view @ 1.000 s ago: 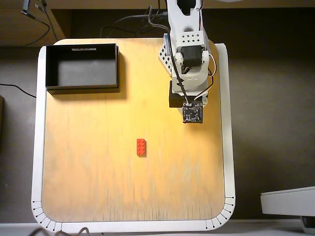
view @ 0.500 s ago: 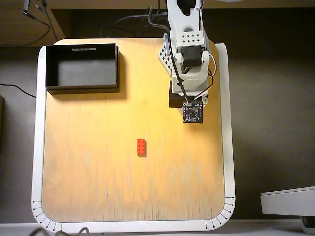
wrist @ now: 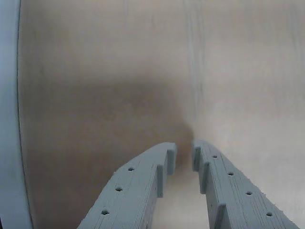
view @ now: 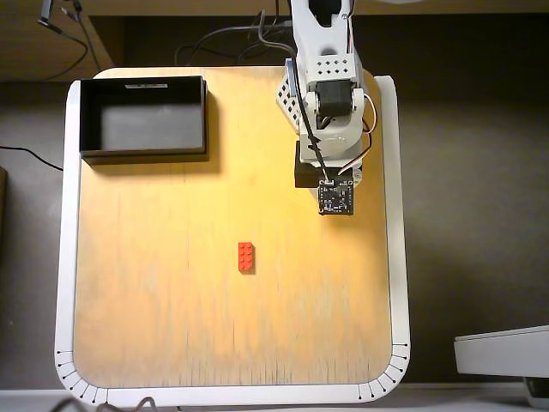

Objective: Grasp a lego block and put it in the bin.

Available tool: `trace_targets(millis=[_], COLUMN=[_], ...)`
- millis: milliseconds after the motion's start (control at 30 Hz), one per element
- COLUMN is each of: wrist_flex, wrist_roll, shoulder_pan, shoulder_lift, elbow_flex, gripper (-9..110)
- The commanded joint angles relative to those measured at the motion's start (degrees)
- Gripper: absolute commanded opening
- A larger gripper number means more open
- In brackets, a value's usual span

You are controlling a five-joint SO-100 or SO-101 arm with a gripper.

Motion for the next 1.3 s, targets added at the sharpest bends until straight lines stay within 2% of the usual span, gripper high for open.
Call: trace_targets(millis=[0, 667, 800, 1033, 1267], wrist_flex=[0.70, 0.70, -0.35, -2.55, -2.72], wrist_roll=[0.26, 2.46, 9.05, 7.47, 11.34], shoulder_pan=[-0.79, -3.52, -0.97, 1.14, 7.82], shoulder_lift=[5.45, 5.01, 2.20, -15.56, -34.89], elbow_flex=[8.96, 8.96, 7.47, -11.07, -34.63], gripper=[0, 0, 0, 0, 0])
